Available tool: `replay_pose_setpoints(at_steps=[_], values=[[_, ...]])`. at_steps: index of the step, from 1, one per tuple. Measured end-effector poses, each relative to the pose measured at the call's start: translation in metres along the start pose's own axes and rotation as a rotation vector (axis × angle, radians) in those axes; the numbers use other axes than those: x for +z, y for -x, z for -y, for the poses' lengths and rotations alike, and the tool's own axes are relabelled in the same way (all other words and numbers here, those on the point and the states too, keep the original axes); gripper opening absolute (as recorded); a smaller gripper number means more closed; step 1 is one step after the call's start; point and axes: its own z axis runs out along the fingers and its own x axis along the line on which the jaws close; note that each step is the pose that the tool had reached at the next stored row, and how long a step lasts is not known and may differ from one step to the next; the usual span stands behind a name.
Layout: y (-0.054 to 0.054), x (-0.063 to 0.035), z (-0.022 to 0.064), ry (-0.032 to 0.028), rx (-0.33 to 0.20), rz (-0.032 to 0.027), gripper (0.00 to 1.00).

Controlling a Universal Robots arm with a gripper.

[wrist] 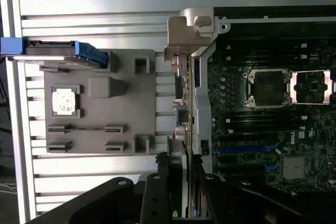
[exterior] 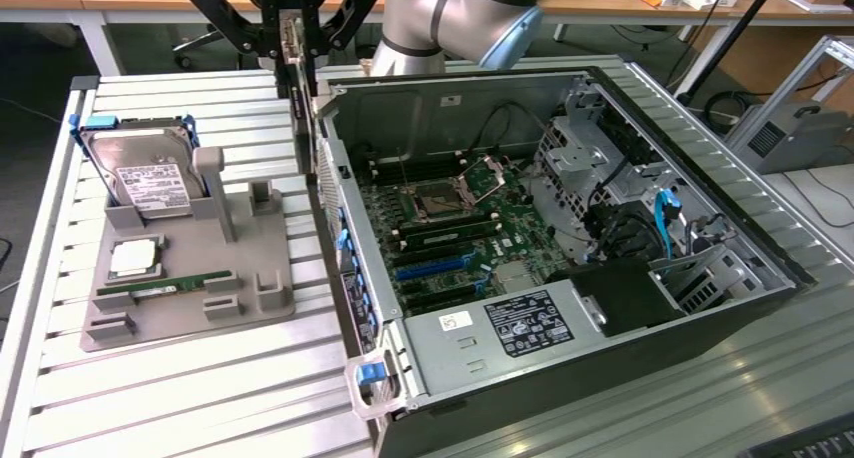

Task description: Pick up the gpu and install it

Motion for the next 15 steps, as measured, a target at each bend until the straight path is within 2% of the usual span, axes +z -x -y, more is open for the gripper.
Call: replay_pose_setpoints(at_steps=[10,15], values=[[0.0021,0.0001,0.0001,0.0,0.0,0.0,0.27],[0.0068,0.0004,0.0005,0.0,0.0,0.0,0.27]])
